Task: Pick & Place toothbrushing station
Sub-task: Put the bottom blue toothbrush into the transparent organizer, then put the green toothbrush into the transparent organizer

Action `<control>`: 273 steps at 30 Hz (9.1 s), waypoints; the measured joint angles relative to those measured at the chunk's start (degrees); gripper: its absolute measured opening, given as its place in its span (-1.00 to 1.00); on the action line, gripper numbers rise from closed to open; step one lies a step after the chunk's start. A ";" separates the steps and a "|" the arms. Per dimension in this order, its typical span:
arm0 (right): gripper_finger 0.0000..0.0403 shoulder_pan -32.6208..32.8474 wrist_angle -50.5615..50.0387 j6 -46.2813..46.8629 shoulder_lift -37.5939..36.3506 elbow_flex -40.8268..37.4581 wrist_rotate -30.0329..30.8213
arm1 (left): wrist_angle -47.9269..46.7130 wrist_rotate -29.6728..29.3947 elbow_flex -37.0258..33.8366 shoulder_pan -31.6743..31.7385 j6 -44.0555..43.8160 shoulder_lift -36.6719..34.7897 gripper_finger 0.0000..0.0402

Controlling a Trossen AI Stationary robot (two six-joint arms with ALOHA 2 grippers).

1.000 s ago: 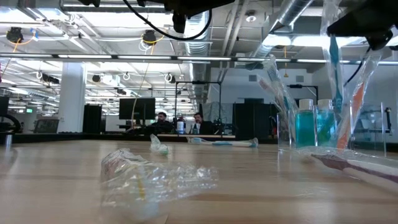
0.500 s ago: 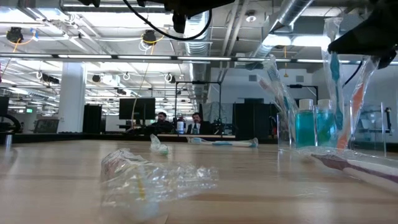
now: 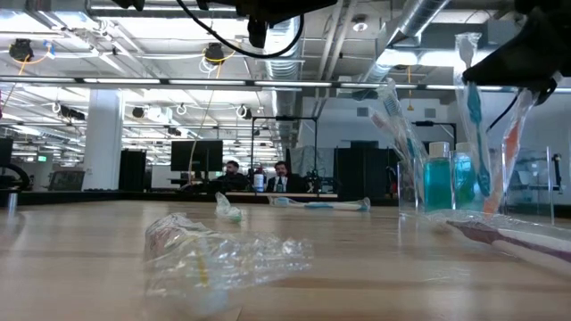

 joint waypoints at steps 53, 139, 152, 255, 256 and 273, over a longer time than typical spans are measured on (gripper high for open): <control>-0.20 0.92 8.84 -8.17 -4.26 -5.51 -5.14 | -1.49 -0.02 0.00 0.00 0.02 0.02 -0.83; -0.39 -2.97 6.00 -35.71 -9.45 8.35 -6.64 | -32.97 8.65 -16.93 19.14 -46.52 -3.37 -0.16; -0.39 -2.97 6.20 -35.71 -9.43 8.33 -6.60 | -28.55 8.05 -16.88 19.12 -46.49 1.61 -0.25; -0.94 -25.41 28.67 -42.37 14.84 15.80 -36.96 | 8.08 6.07 2.78 2.98 1.37 2.46 -0.97; -0.96 -25.41 28.69 -42.56 14.84 15.80 -37.16 | 7.99 6.04 2.75 2.99 1.37 2.28 -0.97; -0.97 -17.51 21.27 -39.93 4.43 13.03 -29.49 | 5.08 4.49 -1.69 2.78 0.67 -2.18 -0.75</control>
